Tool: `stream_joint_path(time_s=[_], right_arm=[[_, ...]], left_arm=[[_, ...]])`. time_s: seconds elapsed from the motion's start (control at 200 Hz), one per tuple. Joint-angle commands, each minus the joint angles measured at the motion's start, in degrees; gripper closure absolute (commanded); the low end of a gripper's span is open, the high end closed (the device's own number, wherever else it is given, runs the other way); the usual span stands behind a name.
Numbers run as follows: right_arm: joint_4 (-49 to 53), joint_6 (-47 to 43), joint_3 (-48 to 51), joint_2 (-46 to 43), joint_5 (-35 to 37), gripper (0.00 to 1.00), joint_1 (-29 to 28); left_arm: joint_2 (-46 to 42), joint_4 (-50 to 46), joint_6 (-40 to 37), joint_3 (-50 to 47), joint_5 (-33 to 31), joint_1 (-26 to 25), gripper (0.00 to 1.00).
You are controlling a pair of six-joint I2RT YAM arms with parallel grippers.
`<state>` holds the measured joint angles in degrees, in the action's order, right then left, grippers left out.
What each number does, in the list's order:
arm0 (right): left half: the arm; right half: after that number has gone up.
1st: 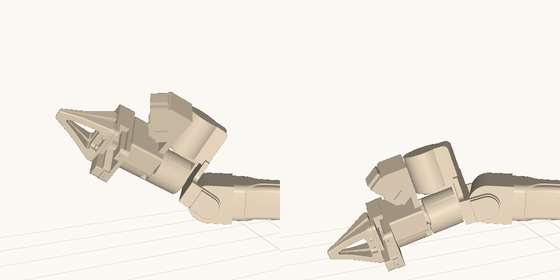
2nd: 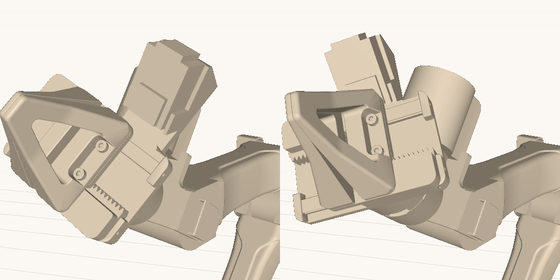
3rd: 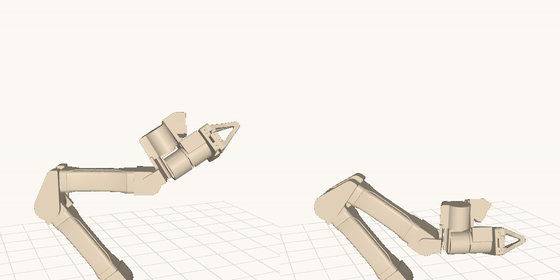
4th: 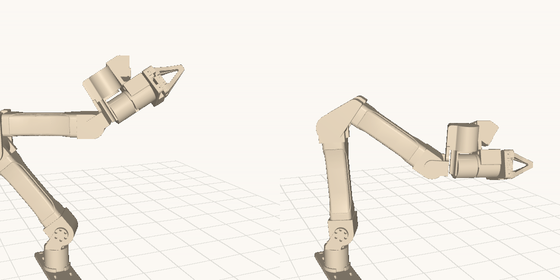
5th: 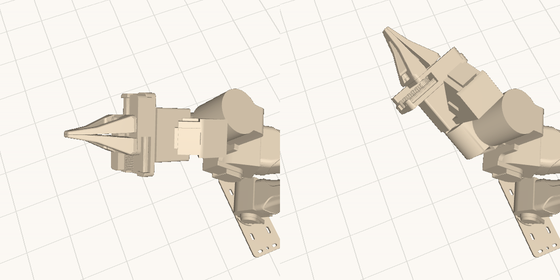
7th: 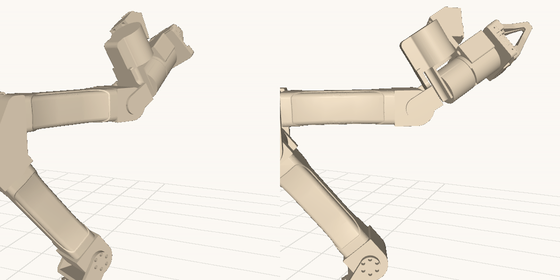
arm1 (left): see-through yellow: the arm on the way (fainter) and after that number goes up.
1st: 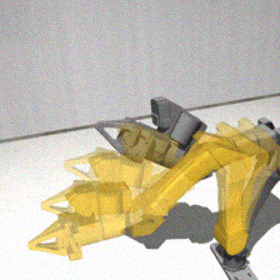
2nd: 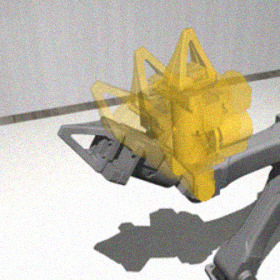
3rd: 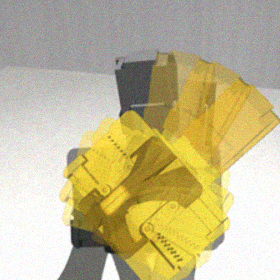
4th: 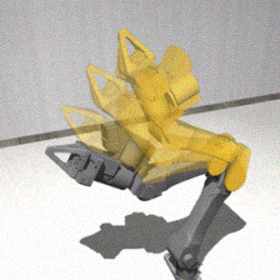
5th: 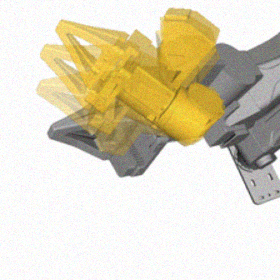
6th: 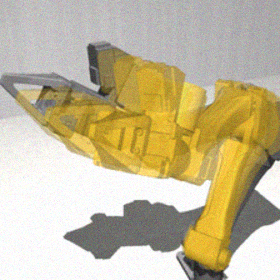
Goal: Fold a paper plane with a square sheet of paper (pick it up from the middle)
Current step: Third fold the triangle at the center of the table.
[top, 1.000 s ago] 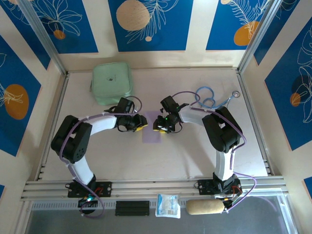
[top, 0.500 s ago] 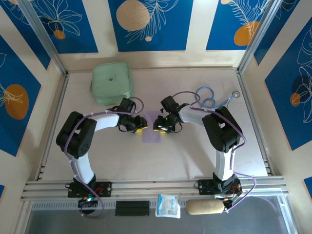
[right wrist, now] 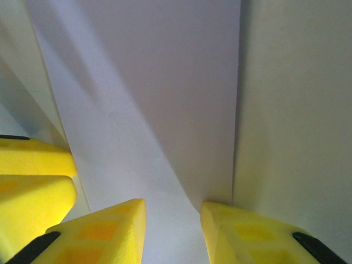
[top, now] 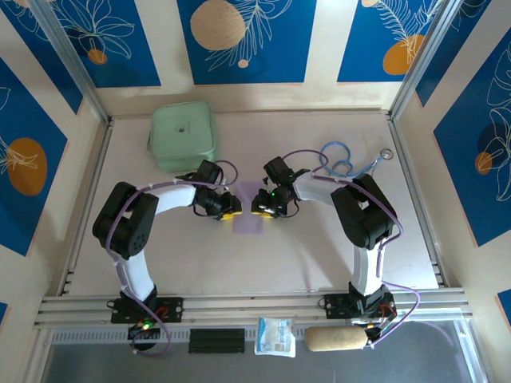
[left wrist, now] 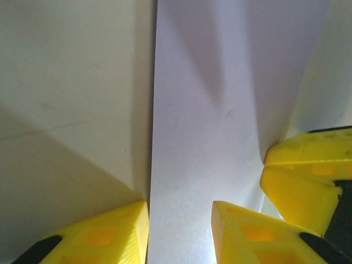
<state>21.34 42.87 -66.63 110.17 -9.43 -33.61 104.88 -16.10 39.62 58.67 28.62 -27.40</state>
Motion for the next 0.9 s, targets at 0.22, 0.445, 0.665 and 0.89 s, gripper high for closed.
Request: stream_joint_path(time_s=[0.22,0.445,0.665,0.89], right_arm=[[2.6,-0.4,2.0,3.7,2.3,0.64,0.3],[2.6,-0.2,2.1,3.7,2.2,0.64,0.3],[2.6,-0.3,2.1,3.6,2.3,0.65,0.4],[0.7,-2.2,2.2,0.8,2.3,0.62,0.7]], left_arm=[[-3.1,0.4,-2.3,-1.2,7.0,0.5,0.66],[-3.4,0.7,-1.9,-2.0,5.8,1.1,0.67],[-3.3,2.4,0.7,-2.8,5.8,1.4,0.72],[-4.0,5.5,5.2,-4.2,6.0,1.8,0.84]])
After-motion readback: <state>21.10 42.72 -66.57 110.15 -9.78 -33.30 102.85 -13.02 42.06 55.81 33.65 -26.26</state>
